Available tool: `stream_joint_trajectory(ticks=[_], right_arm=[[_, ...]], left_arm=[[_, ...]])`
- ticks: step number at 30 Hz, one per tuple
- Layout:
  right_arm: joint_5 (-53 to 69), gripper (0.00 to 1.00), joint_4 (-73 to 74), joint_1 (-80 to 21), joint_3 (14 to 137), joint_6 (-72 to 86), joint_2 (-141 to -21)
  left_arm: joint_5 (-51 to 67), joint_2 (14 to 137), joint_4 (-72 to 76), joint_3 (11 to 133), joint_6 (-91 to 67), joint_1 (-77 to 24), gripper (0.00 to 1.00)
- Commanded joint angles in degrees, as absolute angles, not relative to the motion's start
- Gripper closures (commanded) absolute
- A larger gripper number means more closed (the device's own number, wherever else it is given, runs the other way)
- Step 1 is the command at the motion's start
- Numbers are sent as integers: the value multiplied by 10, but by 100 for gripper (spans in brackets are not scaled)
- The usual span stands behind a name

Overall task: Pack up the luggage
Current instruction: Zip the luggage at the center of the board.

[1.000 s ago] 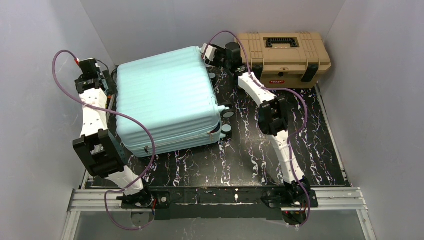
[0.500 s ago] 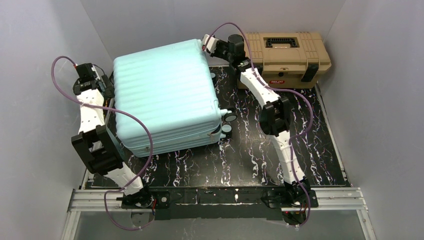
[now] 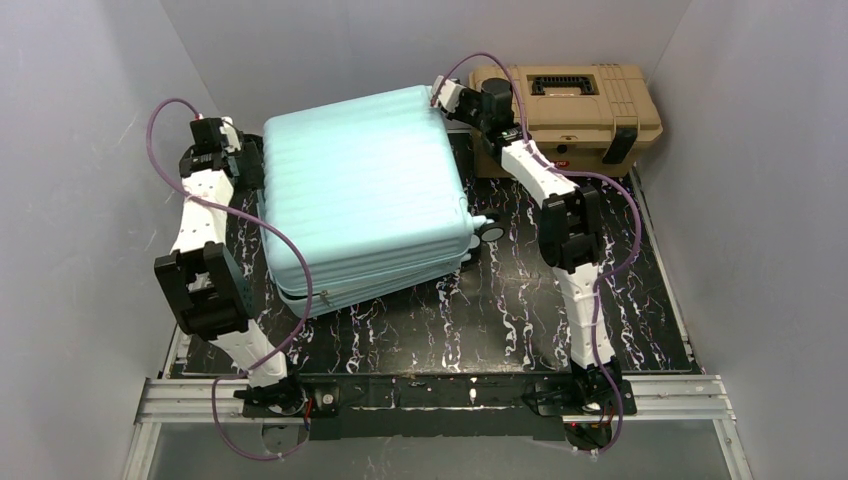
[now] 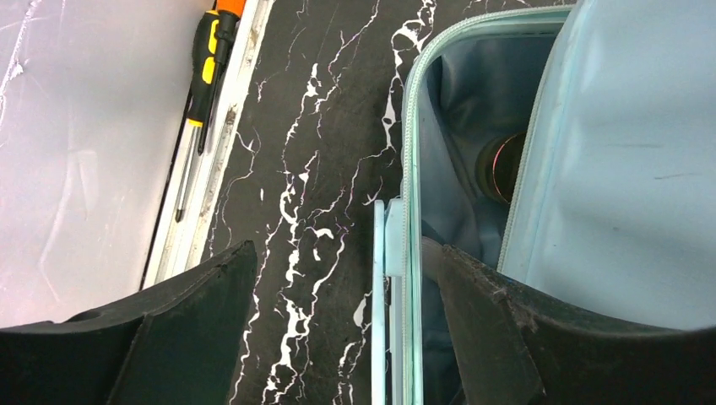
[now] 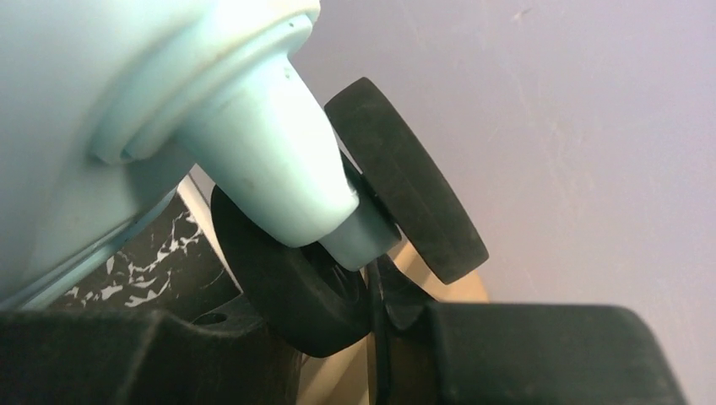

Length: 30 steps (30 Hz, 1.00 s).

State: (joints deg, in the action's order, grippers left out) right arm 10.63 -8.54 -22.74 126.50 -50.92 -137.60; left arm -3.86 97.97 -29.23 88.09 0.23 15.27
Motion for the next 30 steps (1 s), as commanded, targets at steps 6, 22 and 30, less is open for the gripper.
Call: stream_joint_trajectory(ticks=[6, 22, 30], right_arm=[[76, 34, -229, -244, 1265, -514, -1342], [-156, 2, -180, -249, 1260, -606, -1265], [-308, 2, -130, -248, 1273, -654, -1285]], left_arm=[[-117, 959, -322, 881, -12, 122, 25], [-126, 851, -301, 821, -27, 124, 28], [-93, 826, -304, 806, -51, 125, 29]])
